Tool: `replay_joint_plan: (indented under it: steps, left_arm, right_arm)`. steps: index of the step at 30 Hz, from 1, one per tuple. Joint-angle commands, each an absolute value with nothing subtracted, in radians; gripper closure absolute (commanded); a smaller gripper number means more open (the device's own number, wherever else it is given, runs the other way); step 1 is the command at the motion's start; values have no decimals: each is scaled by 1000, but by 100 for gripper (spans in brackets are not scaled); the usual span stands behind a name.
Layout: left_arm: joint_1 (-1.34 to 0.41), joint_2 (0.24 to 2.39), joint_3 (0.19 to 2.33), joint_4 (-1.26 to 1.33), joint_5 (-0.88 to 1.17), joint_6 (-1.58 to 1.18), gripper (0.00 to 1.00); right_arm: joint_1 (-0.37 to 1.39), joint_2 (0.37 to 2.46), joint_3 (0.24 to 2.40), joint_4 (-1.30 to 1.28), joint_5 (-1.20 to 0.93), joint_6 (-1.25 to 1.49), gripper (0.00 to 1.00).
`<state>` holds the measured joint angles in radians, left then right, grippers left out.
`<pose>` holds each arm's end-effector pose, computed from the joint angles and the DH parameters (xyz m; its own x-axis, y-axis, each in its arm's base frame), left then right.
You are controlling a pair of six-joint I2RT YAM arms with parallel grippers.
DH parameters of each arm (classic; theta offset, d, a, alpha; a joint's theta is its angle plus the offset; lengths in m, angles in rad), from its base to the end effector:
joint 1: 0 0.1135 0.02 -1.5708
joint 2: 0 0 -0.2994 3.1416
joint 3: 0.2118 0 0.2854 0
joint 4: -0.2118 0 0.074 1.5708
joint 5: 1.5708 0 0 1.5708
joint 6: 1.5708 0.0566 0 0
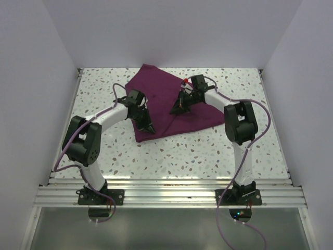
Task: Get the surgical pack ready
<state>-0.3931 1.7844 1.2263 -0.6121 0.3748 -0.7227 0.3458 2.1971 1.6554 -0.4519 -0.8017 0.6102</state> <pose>0.3628 -0.1729 0.1926 -0.9610 -0.2678 -0.0695 -0.1963 0.8370 -0.5108 0.4824 0.2170 0.1686 -0.9926 0.0660 -0.1022 -0.0437 0.5901 0.8062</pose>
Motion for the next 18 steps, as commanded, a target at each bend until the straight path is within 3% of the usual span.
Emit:
replay_joint_plan:
  steps: [1,14,17,18]
  left_arm:
    - [-393,1746,1197,-537,410,-733,92]
    - [-333,1674,1308,-658,335,-652,91]
    - [-258,1645,1405,-712,285,-624,83]
    - [-212,1628,1426,-722,264,-617,76]
  right_arm:
    - [321,2195,1655,-350,-834,633,100]
    - [282,2272,1730,-412,-764,621,100]
    - [281,2272,1746,-428,-747,615,100]
    - [279,2269,1750,-436,-741,612,100]
